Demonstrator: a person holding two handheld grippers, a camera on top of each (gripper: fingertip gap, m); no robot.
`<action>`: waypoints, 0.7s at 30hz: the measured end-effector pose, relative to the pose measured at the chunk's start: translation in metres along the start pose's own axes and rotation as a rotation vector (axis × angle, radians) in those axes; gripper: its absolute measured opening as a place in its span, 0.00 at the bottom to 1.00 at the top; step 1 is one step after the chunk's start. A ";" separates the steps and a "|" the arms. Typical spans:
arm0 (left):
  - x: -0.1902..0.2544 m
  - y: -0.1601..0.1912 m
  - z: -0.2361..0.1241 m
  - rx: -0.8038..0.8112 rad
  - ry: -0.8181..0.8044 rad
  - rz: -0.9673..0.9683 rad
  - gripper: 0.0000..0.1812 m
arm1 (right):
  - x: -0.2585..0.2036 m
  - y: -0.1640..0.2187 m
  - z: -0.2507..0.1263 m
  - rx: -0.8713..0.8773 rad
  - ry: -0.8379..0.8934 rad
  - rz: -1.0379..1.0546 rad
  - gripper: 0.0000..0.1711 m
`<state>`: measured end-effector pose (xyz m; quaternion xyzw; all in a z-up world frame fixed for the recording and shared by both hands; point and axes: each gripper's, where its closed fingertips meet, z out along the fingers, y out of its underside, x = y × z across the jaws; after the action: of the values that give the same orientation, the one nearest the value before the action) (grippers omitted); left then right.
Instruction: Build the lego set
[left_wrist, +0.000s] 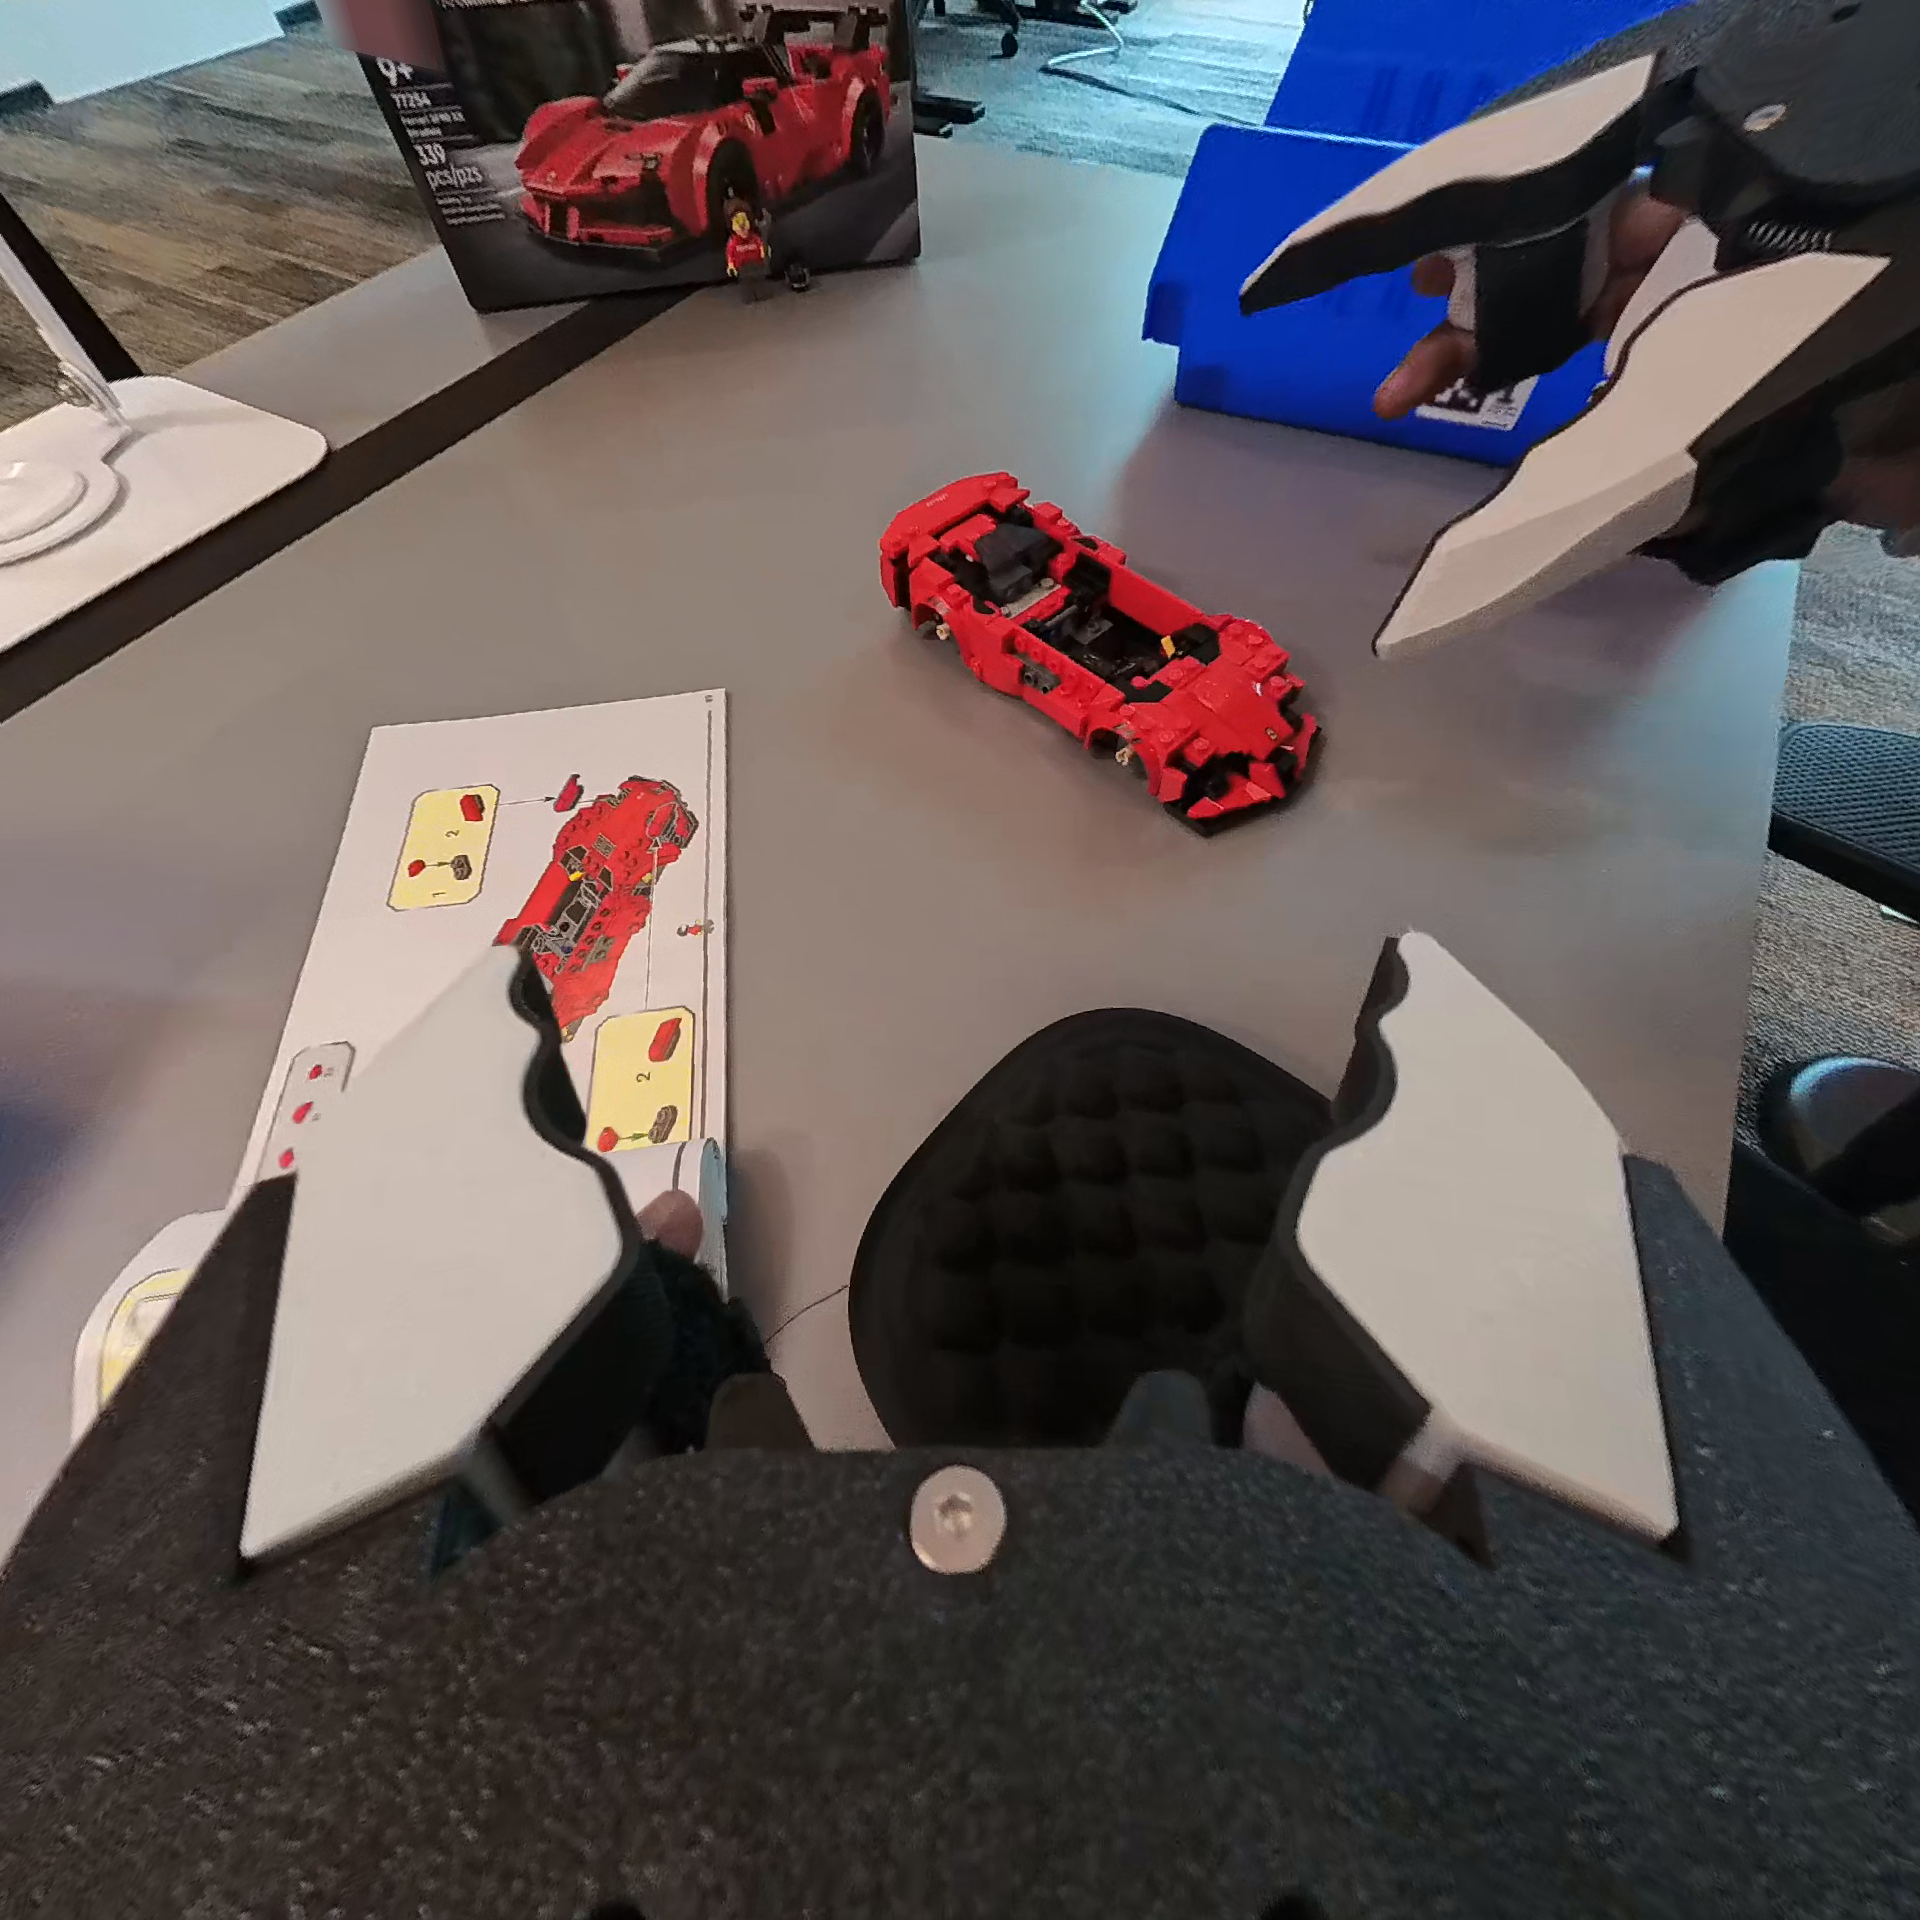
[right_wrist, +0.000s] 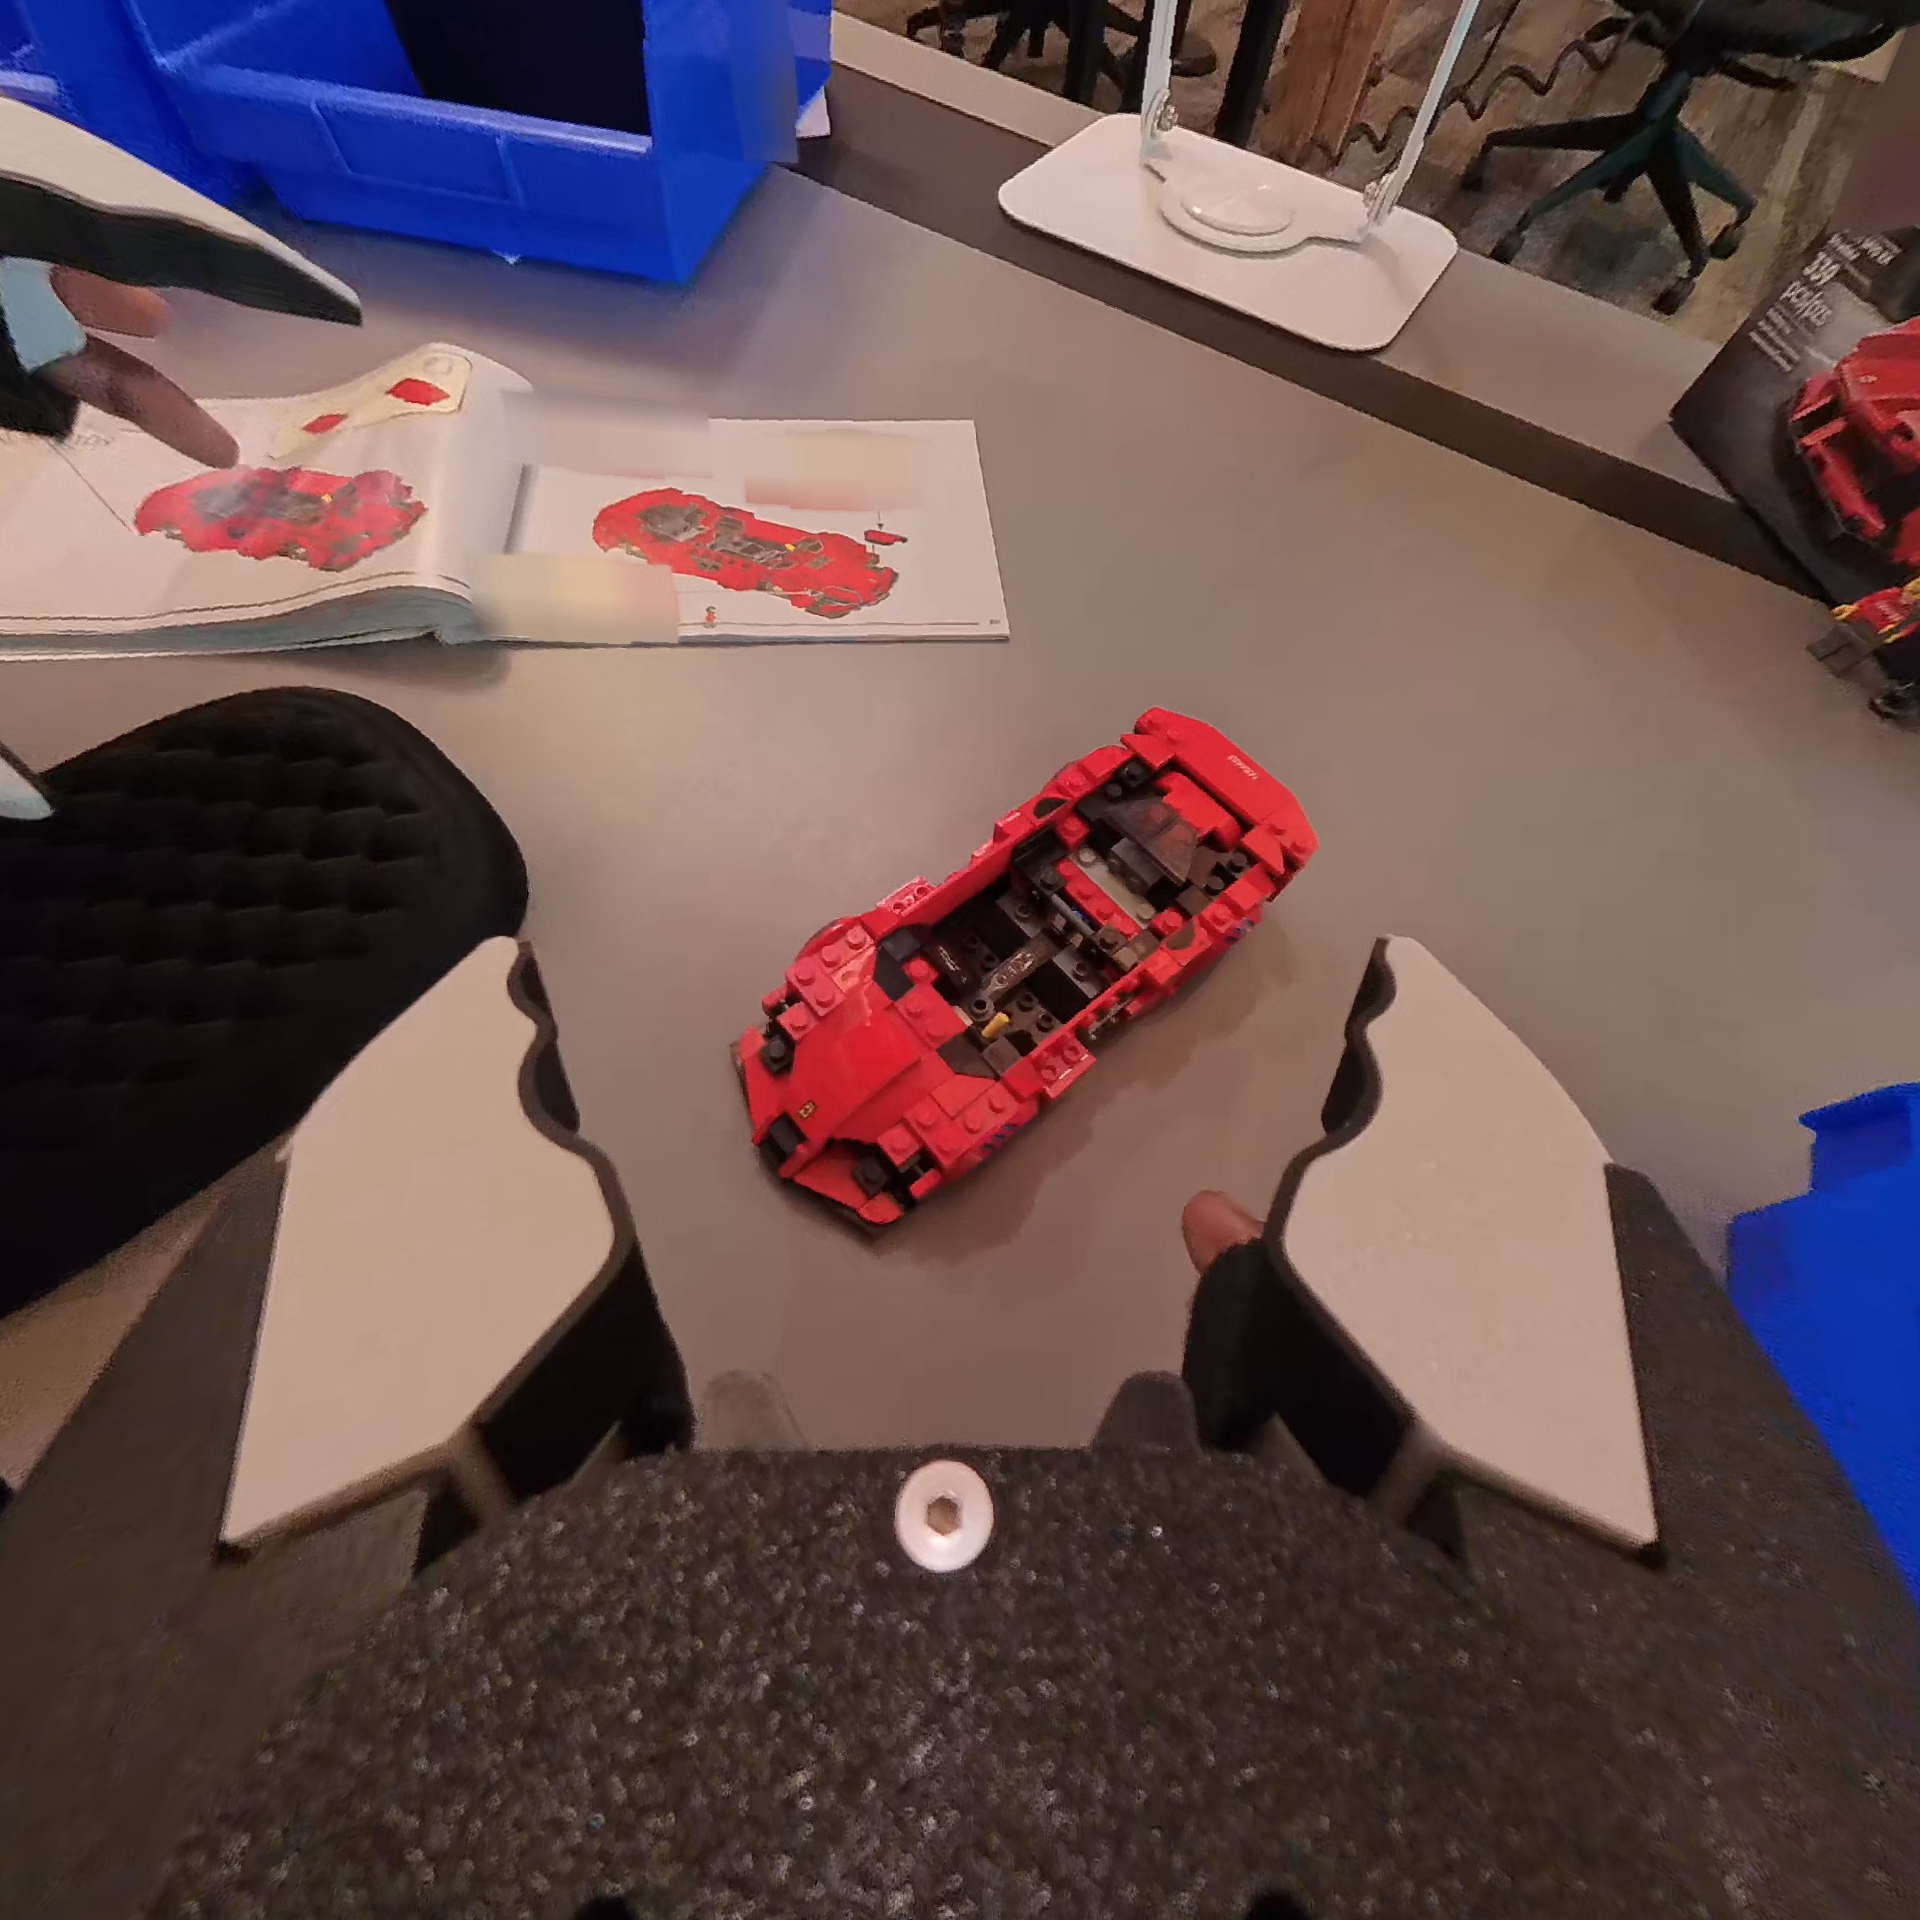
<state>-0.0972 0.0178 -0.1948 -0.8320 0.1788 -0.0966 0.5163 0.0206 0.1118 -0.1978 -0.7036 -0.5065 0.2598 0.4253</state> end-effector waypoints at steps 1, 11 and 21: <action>0.000 0.000 0.000 -0.005 0.003 0.000 0.78 | 0.000 0.001 0.000 -0.007 -0.002 -0.006 0.82; 0.010 0.006 0.007 -0.042 -0.026 0.041 0.76 | 0.005 -0.005 -0.005 0.076 0.022 0.032 0.77; 0.009 0.006 0.010 -0.055 -0.063 0.037 0.81 | 0.012 0.000 -0.005 0.026 0.118 -0.009 0.85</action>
<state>-0.0862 0.0201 -0.2051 -0.8450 0.1807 -0.0560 0.5002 0.0285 0.1211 -0.1952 -0.7099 -0.4803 0.2225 0.4645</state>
